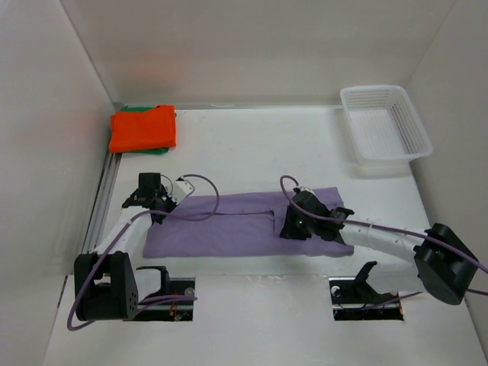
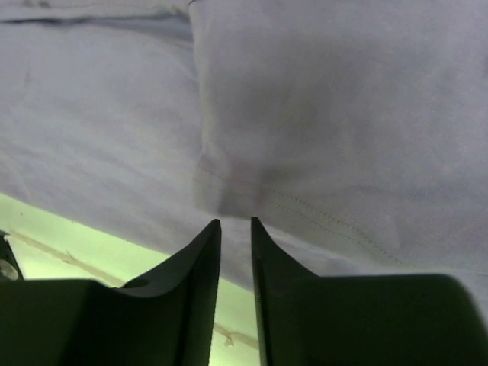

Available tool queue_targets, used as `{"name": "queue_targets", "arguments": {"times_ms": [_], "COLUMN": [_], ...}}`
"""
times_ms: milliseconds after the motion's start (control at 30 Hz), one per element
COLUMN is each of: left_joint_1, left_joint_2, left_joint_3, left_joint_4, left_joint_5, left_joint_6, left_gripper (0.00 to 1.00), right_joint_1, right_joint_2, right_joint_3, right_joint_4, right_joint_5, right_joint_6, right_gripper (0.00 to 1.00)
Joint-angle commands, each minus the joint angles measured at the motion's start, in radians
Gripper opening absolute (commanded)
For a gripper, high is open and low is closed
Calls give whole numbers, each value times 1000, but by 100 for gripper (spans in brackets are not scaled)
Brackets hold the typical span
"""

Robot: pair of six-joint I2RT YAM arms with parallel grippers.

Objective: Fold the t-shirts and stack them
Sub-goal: Fold the other side of the tshirt into a rectangle

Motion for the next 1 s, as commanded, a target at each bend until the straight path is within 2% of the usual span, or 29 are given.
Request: {"name": "queue_targets", "arguments": {"times_ms": [0,100,233,333,433,833,967], "left_joint_1": [9,13,20,20,20,2,0], "left_joint_2": [-3,-7,-21,-30,-29,-35,-41], "left_joint_3": [45,45,42,37,35,37,31], "left_joint_4": [25,23,20,19,20,23,25], "left_joint_5": [-1,-1,-3,-3,-4,-3,2], "left_joint_6": [44,46,46,48,48,34,34], "left_gripper": [13,13,14,14,14,14,14], "right_joint_1": [16,16,-13,-135,-256,-307,-315], "right_joint_2": [-46,-103,-245,-341,-343,-194,-163], "right_joint_3": [-2,-7,-2,-7,-14,-5,1], "right_joint_4": [12,-14,-111,-307,-474,-461,-444], "right_joint_5": [8,7,83,204,267,349,370], "right_joint_6": [6,3,22,115,122,76,68], "right_gripper": [28,32,30,31,31,30,33]}}
